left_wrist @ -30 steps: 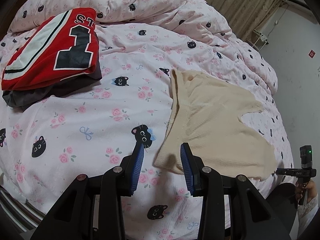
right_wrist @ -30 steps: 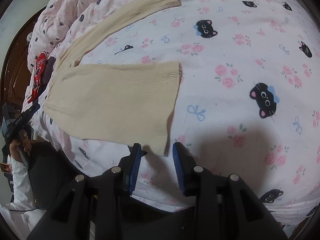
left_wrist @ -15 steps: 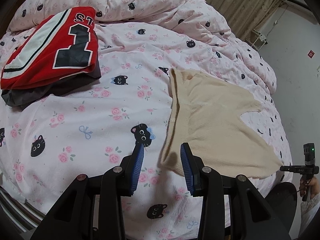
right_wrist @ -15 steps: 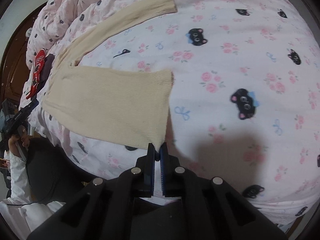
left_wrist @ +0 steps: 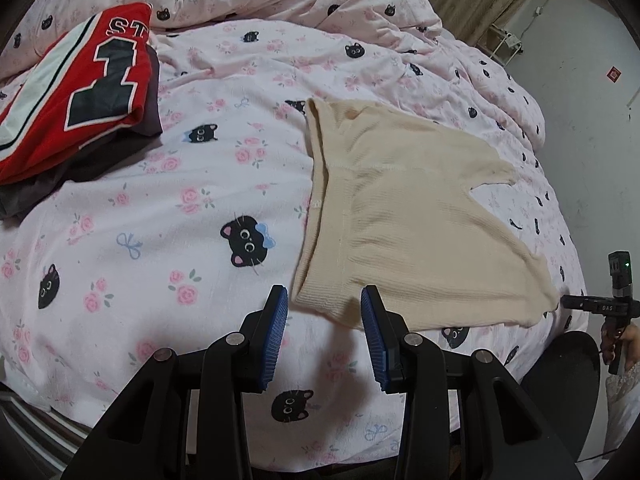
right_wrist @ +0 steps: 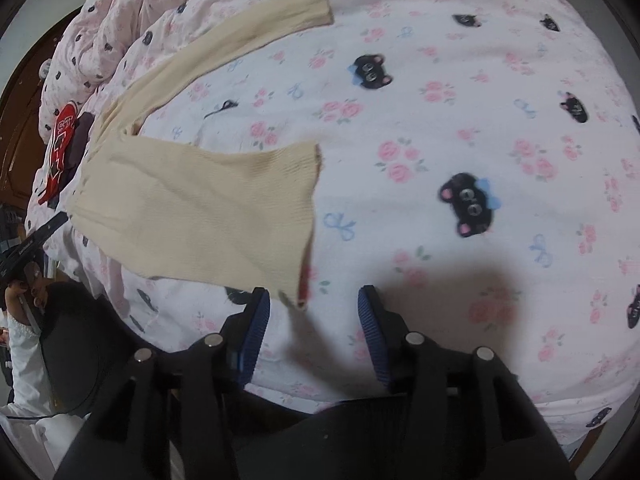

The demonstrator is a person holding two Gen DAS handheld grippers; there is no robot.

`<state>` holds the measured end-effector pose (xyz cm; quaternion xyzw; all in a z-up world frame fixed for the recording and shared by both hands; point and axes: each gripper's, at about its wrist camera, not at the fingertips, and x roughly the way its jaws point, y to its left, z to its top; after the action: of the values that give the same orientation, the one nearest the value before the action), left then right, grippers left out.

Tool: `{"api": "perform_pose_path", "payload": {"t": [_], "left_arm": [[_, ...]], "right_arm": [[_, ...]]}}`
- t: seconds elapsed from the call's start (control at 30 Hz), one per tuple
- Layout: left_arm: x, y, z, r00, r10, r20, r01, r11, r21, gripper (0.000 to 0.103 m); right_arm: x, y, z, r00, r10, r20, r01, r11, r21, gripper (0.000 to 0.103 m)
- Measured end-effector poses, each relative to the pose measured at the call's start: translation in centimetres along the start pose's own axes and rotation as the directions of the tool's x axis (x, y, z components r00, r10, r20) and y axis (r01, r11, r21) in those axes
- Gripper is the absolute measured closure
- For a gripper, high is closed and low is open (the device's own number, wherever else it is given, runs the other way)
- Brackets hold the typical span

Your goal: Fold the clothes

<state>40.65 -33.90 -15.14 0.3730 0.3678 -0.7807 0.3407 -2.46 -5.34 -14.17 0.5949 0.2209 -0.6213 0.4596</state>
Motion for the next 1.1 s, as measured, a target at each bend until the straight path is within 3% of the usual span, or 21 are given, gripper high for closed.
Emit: {"api": "perform_pose_path", "payload": {"t": [0.1, 0.23, 0.37, 0.63, 0.8, 0.93, 1.1], "left_arm": [[0.8, -0.3, -0.1, 1.0, 0.014, -0.026, -0.014, 1.0, 0.006, 0.069], [1.9, -0.7, -0.1, 0.998, 0.027, -0.051, -0.027, 1.0, 0.0, 0.068], [2.4, -1.0, -0.2, 0.998, 0.04, -0.055, -0.04, 0.999, -0.002, 0.061], [2.3, -1.1, -0.5, 0.997, 0.045, -0.059, -0.045, 0.999, -0.007, 0.061], [2.4, -0.8, -0.7, 0.998, 0.036, -0.046, -0.039, 0.998, -0.051, 0.061], [2.4, 0.3, -0.6, 0.999, -0.018, -0.034, 0.013, 0.99, -0.144, 0.061], [2.4, 2.4, -0.8, 0.989, -0.15, 0.013, 0.147, 0.941, -0.304, 0.061]], "right_arm": [[-1.2, -0.4, -0.1, 0.998, -0.042, 0.049, 0.043, 0.999, -0.023, 0.056], [-1.6, 1.2, -1.0, 0.993, -0.097, 0.068, 0.106, 0.982, -0.159, 0.056], [-0.5, 3.2, -1.9, 0.997, -0.075, 0.021, 0.078, 0.966, -0.247, 0.056], [1.3, 1.8, -1.6, 1.0, 0.011, -0.016, -0.012, 0.995, -0.098, 0.056], [1.5, 1.5, -1.6, 0.999, 0.033, -0.023, -0.035, 0.996, -0.082, 0.056], [1.8, 1.7, -1.5, 0.999, 0.03, -0.027, -0.032, 0.996, -0.083, 0.056], [1.7, 1.6, -1.5, 0.999, 0.039, -0.025, -0.041, 0.997, -0.073, 0.056]]}}
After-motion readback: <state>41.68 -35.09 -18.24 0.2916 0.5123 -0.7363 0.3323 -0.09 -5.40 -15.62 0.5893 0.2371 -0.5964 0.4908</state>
